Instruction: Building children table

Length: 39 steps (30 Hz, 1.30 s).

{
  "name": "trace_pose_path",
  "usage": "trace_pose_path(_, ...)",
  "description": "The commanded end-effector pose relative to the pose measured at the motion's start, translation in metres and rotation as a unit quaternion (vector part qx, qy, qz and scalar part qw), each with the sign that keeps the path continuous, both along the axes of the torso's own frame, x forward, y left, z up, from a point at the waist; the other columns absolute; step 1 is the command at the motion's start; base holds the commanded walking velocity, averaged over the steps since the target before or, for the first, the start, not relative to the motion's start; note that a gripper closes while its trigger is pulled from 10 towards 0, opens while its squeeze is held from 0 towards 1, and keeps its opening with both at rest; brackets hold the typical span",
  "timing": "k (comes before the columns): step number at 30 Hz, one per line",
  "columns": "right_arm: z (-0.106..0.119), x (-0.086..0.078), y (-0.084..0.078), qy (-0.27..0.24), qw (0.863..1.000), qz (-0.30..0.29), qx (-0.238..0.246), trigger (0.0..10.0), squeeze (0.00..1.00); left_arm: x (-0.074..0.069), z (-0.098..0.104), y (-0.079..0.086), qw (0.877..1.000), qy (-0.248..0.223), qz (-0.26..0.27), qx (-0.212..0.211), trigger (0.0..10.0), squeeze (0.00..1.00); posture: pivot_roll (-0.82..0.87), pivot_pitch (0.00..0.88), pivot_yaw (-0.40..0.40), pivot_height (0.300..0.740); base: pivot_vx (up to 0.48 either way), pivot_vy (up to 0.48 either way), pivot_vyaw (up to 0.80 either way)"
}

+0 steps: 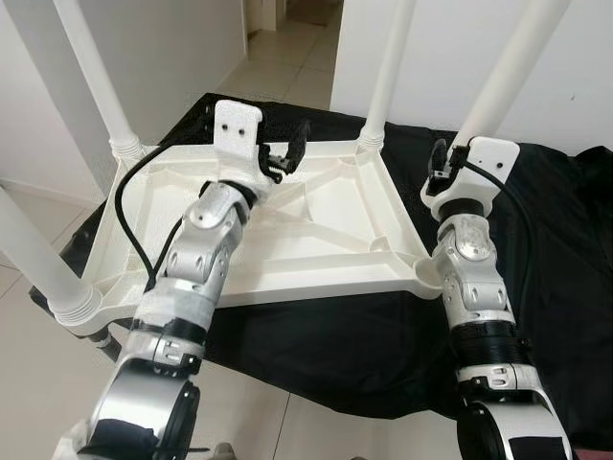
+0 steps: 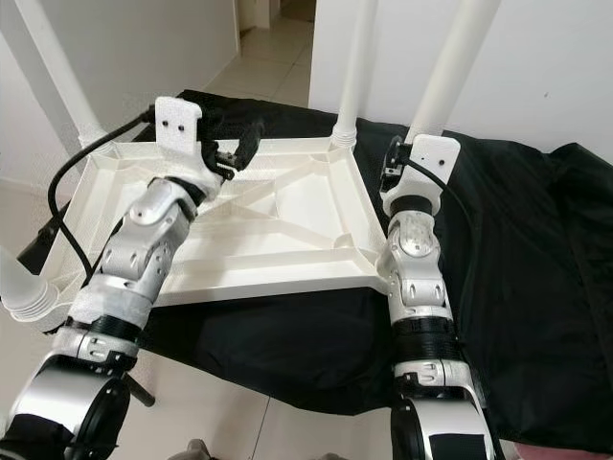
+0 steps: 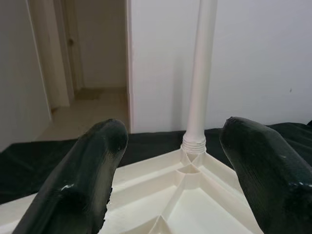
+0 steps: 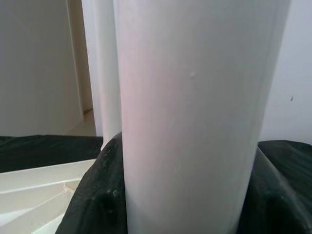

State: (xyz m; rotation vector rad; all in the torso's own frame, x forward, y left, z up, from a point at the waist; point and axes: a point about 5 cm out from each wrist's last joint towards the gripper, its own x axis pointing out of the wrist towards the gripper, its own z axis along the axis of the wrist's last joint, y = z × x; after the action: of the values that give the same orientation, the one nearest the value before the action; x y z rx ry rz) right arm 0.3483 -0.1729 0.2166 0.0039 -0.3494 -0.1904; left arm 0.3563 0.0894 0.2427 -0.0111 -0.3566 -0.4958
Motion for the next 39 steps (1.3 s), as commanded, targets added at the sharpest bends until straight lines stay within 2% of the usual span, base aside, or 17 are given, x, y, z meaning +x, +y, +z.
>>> trace_pose_path(1,0.000,-0.003,-0.001,0.002,1.000,0.003,0.004,10.0,0.00,-0.001,-0.007,0.004,0.999,0.006,0.033,0.003,10.0,0.00,-0.03,0.000,-0.014,0.740,0.000,0.000,0.00)
trace_pose_path(7,-0.002,-0.007,-0.002,0.008,1.000,0.007,0.007,10.0,0.00,-0.009,-0.018,0.007,0.999,0.008,0.040,0.011,10.0,0.00,-0.04,0.000,-0.013,0.740,0.000,0.000,0.00)
trace_pose_path(9,-0.008,-0.013,-0.003,0.014,1.000,0.026,0.005,10.0,0.00,-0.016,-0.031,0.011,0.999,0.020,0.046,0.015,10.0,0.00,-0.04,0.000,-0.011,0.740,0.000,0.000,0.00)
trace_pose_path(15,-0.018,-0.022,-0.002,0.023,0.999,0.033,-0.009,10.0,0.00,-0.022,-0.046,0.017,0.997,0.048,0.053,0.012,10.0,0.00,-0.03,0.000,-0.011,0.740,0.000,0.000,0.00)
trace_pose_path(24,-0.028,-0.037,0.006,0.024,0.998,0.058,-0.011,10.0,0.00,-0.029,-0.056,0.029,0.997,0.061,0.055,0.000,10.0,0.00,-0.03,0.000,-0.007,0.740,0.000,0.000,0.00)
trace_pose_path(28,-0.033,-0.044,0.008,0.020,0.997,0.076,-0.011,10.0,0.00,-0.036,-0.058,0.031,0.998,0.062,0.028,0.011,10.0,0.00,-0.02,0.000,-0.012,0.740,0.000,0.000,0.00)
trace_pose_path(30,-0.038,-0.047,0.006,0.025,0.996,0.082,-0.012,10.0,0.00,-0.043,-0.059,0.026,0.998,0.055,-0.003,0.027,10.0,0.00,-0.02,0.000,-0.016,0.740,0.000,0.000,0.00)
trace_pose_path(32,-0.038,-0.047,0.006,0.025,0.996,0.082,-0.012,10.0,0.00,-0.043,-0.059,0.026,0.998,0.055,-0.003,0.027,10.0,0.00,-0.02,0.000,-0.016,0.740,0.000,0.000,0.00)
trace_pose_path(39,-0.049,-0.050,-0.012,0.039,0.996,0.071,-0.023,10.0,0.00,-0.061,-0.062,0.012,0.995,0.040,-0.078,0.045,10.0,0.00,-0.03,0.000,-0.016,0.740,0.000,0.000,0.00)
